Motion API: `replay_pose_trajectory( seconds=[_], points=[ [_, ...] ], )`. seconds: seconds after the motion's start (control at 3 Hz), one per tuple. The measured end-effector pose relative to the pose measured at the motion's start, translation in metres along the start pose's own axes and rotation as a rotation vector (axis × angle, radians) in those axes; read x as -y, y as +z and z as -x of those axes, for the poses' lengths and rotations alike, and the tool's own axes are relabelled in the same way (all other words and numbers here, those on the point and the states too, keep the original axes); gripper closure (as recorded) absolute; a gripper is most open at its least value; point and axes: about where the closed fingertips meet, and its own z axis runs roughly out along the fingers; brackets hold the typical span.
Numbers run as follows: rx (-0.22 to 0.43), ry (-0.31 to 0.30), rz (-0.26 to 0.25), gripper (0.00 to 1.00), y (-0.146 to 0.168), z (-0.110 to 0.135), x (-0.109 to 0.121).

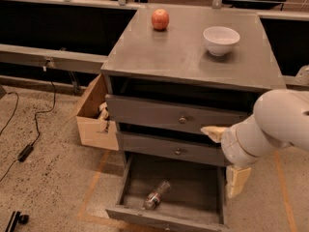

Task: Pick water bottle from bottom drawer and place on counter

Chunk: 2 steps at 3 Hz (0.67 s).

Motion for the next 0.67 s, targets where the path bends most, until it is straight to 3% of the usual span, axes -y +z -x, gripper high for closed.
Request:
replay_pose_trajectory(
  seconds=[0.33,0.67],
  points=[
    [0.005,-0.112,-0.023,0.00,0.007,0.006,0.005],
    [0.009,-0.150,-0.012,0.00,0.029,0.009,0.002]
  ],
)
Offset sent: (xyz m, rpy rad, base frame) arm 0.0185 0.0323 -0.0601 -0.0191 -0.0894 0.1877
